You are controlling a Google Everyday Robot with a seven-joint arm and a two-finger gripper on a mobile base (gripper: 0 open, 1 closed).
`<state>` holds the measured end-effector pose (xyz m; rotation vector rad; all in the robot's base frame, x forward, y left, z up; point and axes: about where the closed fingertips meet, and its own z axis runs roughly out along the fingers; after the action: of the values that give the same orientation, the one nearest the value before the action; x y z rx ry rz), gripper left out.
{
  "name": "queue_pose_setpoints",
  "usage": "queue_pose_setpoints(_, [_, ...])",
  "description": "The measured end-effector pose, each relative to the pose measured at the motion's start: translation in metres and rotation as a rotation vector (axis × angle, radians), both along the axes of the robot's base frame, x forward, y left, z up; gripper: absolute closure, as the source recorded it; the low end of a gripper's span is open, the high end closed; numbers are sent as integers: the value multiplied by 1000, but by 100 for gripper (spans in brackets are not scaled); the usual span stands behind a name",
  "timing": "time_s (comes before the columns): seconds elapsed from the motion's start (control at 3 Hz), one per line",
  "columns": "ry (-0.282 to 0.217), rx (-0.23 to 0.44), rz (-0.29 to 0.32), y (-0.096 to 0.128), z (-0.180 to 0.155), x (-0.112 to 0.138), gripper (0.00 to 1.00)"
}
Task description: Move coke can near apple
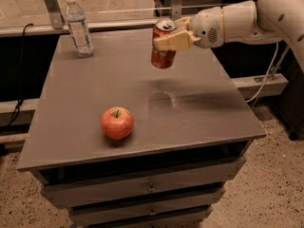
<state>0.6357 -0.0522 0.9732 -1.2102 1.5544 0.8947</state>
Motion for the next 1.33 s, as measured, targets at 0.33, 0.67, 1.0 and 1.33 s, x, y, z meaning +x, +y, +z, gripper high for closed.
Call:
queue_pose_setpoints(0.33, [7,-15,79,19,-10,-35,100])
queue_pose_setpoints(0.67, [28,-21,142,36,-21,-57,100])
queue_pose_setpoints(1.0, [43,-29,180,49,-33,-73,100])
queue_pose_setpoints(1.33, [51,-27,212,63,-41,-86,100])
